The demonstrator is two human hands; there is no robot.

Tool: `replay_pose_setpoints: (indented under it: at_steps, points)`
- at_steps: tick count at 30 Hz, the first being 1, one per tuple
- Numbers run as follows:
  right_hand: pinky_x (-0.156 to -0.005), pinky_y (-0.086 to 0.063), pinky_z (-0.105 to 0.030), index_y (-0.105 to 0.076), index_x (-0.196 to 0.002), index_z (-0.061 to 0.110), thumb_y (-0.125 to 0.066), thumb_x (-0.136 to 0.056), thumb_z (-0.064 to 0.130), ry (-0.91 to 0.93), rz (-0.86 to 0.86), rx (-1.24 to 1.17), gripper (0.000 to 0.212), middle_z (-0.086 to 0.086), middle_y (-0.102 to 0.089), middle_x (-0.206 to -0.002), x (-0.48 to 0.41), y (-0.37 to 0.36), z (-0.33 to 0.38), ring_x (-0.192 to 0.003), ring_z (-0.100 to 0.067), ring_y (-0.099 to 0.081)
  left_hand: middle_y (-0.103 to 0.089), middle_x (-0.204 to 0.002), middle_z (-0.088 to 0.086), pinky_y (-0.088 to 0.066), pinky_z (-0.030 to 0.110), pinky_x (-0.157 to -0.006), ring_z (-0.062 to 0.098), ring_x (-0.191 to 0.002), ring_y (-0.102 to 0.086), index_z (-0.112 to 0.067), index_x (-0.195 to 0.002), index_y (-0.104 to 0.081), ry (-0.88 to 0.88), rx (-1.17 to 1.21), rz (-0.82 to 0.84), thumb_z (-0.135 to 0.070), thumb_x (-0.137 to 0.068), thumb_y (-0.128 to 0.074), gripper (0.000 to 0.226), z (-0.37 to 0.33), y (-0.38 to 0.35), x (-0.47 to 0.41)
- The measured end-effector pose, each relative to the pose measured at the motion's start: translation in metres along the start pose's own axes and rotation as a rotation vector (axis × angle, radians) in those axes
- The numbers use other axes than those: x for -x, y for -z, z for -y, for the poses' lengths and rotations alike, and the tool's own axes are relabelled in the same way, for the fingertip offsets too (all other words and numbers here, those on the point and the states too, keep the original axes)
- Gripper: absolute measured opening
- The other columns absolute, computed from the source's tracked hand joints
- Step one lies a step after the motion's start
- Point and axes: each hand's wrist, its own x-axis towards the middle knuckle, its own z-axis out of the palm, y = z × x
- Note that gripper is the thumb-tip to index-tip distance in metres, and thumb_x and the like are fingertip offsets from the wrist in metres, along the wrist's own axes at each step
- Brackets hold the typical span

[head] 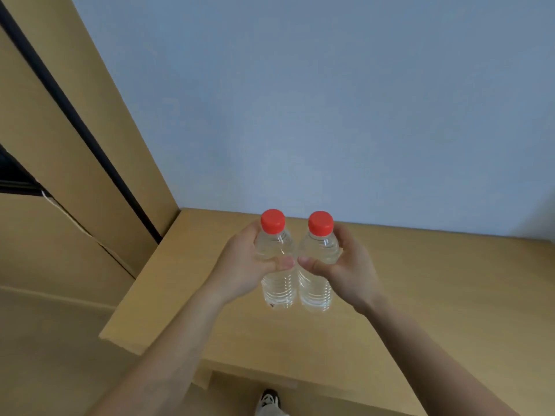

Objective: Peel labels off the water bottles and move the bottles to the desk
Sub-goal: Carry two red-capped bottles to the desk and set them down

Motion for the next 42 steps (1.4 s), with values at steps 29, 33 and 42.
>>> replay_pose_setpoints:
  at_steps: [29,33,42]
  points:
    - [-0.087,-0.039,-0.025,-0.051,-0.118,0.020,-0.080,-0.068,0.016,-0.251,-0.353,0.148,0.058,0.010,-0.056,-0.112,-0.222,-0.066,-0.047,-0.104,-0.009,-0.053,-0.046,-0.124,0.007,-0.041,0.027,-0.080,0.028,-0.106,-0.057,-0.009,-0.118,-0.045,0.005,-0.170,-0.046,-0.020,-0.068,-0.080,0.063,0.081,0.002,-0.243]
    - [-0.086,-0.040,-0.025,-0.050,-0.122,0.022,-0.079,-0.070,0.019,-0.240,-0.377,0.182,0.060,-0.002,-0.054,-0.121,-0.221,-0.069,-0.052,-0.101,-0.012,-0.054,-0.044,-0.123,0.009,-0.036,0.024,-0.077,0.029,-0.107,-0.055,-0.009,-0.119,-0.043,-0.036,-0.194,-0.052,-0.023,-0.070,-0.079,0.063,0.086,-0.001,-0.243]
    - [-0.101,-0.042,-0.035,-0.041,-0.138,0.032,-0.076,-0.074,0.023,-0.274,-0.270,0.118,0.073,0.012,-0.056,-0.123,-0.214,-0.065,-0.050,-0.115,-0.007,-0.050,-0.037,-0.136,0.011,-0.041,0.032,-0.090,0.028,-0.125,-0.044,-0.005,-0.131,-0.035,-0.061,-0.192,-0.068,-0.027,-0.074,-0.076,0.073,0.093,-0.008,-0.239]
